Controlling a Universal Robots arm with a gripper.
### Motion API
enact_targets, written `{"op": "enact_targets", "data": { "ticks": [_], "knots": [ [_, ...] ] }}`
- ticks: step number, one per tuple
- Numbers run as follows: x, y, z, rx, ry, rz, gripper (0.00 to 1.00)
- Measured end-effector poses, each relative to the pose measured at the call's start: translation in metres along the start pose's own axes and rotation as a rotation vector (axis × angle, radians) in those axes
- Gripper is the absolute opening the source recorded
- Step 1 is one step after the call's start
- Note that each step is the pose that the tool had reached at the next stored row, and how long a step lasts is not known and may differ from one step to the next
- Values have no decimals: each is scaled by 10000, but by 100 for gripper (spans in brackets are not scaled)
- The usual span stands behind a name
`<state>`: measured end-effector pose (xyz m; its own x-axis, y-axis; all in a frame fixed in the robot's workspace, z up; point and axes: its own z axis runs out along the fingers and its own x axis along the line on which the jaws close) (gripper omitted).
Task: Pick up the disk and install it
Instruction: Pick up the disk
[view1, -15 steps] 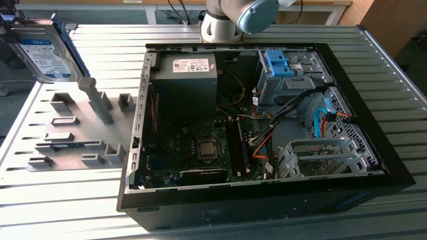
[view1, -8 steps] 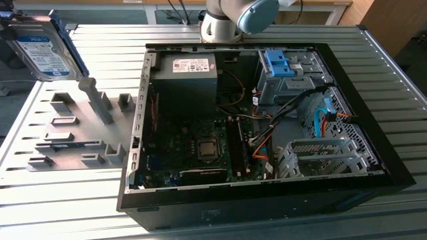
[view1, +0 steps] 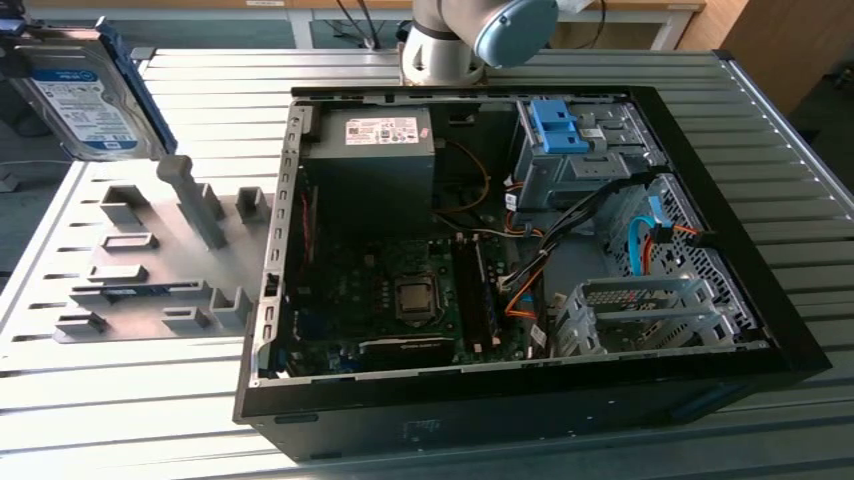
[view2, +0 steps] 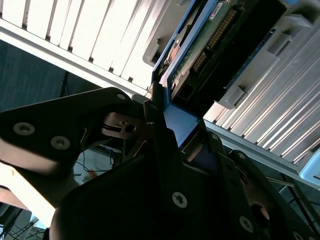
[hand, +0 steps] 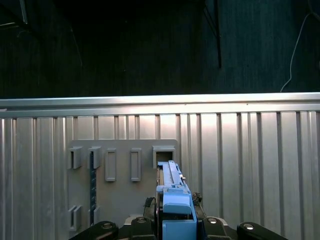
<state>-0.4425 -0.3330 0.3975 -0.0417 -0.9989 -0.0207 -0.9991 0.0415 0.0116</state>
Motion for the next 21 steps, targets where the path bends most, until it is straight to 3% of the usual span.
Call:
{"op": "enact_targets", "data": {
  "ticks": [12, 21],
  "knots": [
    [-1, 1, -45, 0, 0, 0, 37],
    [-2, 1, -117, 1, 0, 0, 37]
  ]
}}
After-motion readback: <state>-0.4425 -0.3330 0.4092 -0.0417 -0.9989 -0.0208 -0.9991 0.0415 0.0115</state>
